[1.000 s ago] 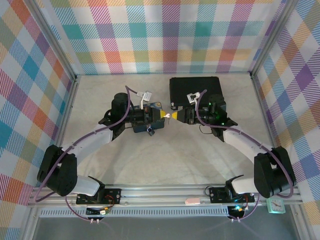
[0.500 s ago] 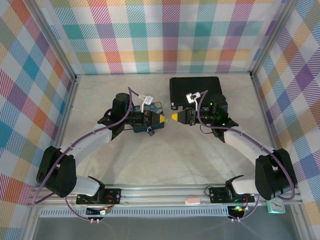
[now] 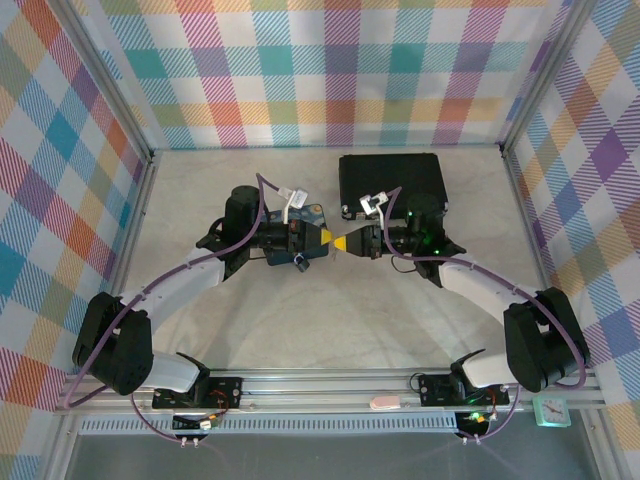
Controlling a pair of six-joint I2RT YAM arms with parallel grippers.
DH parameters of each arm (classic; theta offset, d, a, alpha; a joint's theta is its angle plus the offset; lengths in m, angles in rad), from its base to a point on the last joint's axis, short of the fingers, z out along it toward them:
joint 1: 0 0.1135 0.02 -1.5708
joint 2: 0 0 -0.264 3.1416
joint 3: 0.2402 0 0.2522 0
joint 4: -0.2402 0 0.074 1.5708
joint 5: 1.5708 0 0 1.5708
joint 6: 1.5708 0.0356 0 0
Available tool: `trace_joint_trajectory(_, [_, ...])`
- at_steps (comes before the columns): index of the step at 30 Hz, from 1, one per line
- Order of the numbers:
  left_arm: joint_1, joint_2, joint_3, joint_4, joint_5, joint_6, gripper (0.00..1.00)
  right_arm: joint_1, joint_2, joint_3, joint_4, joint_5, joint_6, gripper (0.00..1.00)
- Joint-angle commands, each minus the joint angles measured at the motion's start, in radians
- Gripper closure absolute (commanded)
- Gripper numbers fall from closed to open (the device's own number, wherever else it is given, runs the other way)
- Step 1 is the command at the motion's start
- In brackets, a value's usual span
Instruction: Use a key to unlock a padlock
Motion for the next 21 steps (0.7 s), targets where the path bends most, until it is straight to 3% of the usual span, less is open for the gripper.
trace_joint_trajectory(1, [-0.007, -0.028, 0.006, 0.041, 0.010, -0.005, 1.00, 0.007, 0.010, -0.011, 0.049, -0.028, 0.015, 0.80])
trace_joint_trajectory(9, [-0.005, -0.038, -0.001, 0.046, -0.025, -0.029, 0.97, 0.007, 0.006, -0.018, 0.065, -0.010, 0.009, 1.00])
trace_joint_trajectory(10, [0.001, -0.044, -0.006, 0.055, -0.049, -0.044, 0.87, 0.007, 0.003, -0.022, 0.063, 0.000, 0.004, 1.00])
trace_joint_trajectory(12, [0.027, -0.067, -0.033, 0.073, -0.133, -0.089, 0.32, 0.008, -0.013, -0.036, 0.050, 0.037, -0.019, 1.00])
trace_joint_trajectory(14, [0.057, -0.090, -0.073, 0.101, -0.210, -0.130, 0.11, 0.010, -0.037, -0.048, 0.002, 0.101, -0.066, 1.00])
trace_joint_trajectory(16, [0.083, -0.100, -0.110, 0.125, -0.278, -0.175, 0.06, 0.021, -0.064, -0.056, -0.060, 0.172, -0.122, 1.00])
trace_joint_trajectory(21, [0.103, -0.111, -0.221, 0.154, -0.464, -0.285, 0.07, 0.078, -0.126, -0.077, -0.149, 0.390, -0.235, 1.00])
